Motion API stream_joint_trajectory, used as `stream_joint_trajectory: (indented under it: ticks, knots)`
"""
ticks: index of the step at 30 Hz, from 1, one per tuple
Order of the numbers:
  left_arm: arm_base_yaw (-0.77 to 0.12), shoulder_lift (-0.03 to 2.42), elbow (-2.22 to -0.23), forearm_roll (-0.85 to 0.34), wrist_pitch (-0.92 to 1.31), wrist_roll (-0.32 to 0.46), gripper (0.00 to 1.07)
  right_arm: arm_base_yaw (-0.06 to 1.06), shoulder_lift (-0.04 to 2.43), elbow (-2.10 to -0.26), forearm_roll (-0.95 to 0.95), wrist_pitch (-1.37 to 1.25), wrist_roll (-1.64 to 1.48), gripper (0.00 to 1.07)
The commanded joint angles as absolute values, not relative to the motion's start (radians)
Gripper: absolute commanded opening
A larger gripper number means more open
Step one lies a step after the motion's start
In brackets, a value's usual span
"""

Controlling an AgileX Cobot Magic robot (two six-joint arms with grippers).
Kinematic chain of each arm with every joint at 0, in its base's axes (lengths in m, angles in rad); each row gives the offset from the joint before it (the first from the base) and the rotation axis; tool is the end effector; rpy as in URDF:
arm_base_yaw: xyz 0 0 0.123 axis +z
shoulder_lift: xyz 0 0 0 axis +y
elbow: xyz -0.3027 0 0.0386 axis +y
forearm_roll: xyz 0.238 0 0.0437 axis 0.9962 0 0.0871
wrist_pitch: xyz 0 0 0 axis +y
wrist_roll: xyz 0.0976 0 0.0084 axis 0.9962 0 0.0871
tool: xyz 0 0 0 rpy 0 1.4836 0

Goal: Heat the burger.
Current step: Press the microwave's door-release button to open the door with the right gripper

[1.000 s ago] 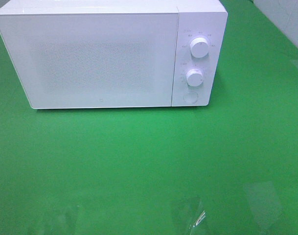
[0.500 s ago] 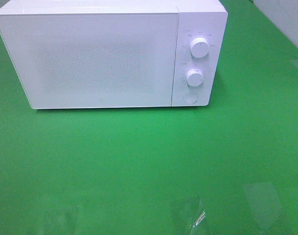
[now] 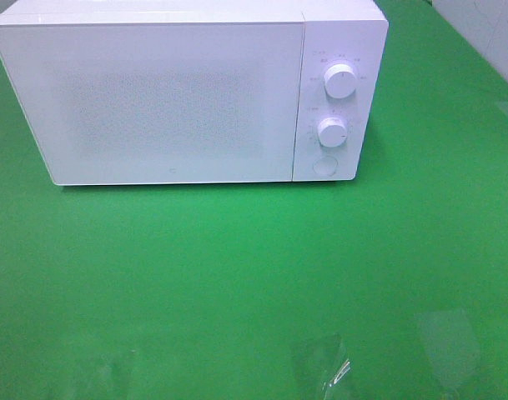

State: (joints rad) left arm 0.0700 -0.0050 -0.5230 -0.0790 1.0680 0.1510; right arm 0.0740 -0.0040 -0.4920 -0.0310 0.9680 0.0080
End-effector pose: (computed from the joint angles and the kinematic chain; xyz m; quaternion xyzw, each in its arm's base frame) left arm -0.0309 -0.0090 0.2750 0.0365 0.8463 0.0193 0.5310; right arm -0.0234 -0.0042 0.2752 -0.0275 0.8287 0.0074 0.5589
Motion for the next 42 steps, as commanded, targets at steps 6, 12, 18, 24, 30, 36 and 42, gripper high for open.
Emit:
stream_joint_trajectory:
  ticks: [6, 12, 18, 24, 30, 36, 42]
  knots:
    - [0.074, -0.021, -0.519, -0.08, 1.071, 0.146, 0.98, 0.069, -0.031, -0.49, -0.029, 0.961, 0.017, 0.76]
    - [0.074, -0.021, -0.519, -0.08, 1.071, 0.146, 0.98, 0.07, -0.031, -0.49, -0.029, 0.96, 0.017, 0.76]
    - [0.074, -0.021, -0.519, -0.08, 1.071, 0.146, 0.98, 0.07, 0.006, -0.529, -0.02, 0.92, 0.017, 0.76]
    - [0.074, -0.021, -0.519, -0.08, 1.071, 0.146, 0.98, 0.07, 0.108, -0.537, -0.02, 0.828, 0.017, 0.76]
    - [0.074, -0.021, -0.519, -0.08, 1.071, 0.146, 0.98, 0.07, 0.25, -0.533, -0.021, 0.669, 0.016, 0.76]
    - [0.074, -0.021, -0.519, -0.08, 1.071, 0.146, 0.98, 0.07, 0.356, -0.518, -0.022, 0.536, -0.006, 0.76]
    - [0.074, -0.021, -0.519, -0.08, 1.071, 0.146, 0.98, 0.07, 0.511, -0.48, -0.021, 0.303, -0.007, 0.76]
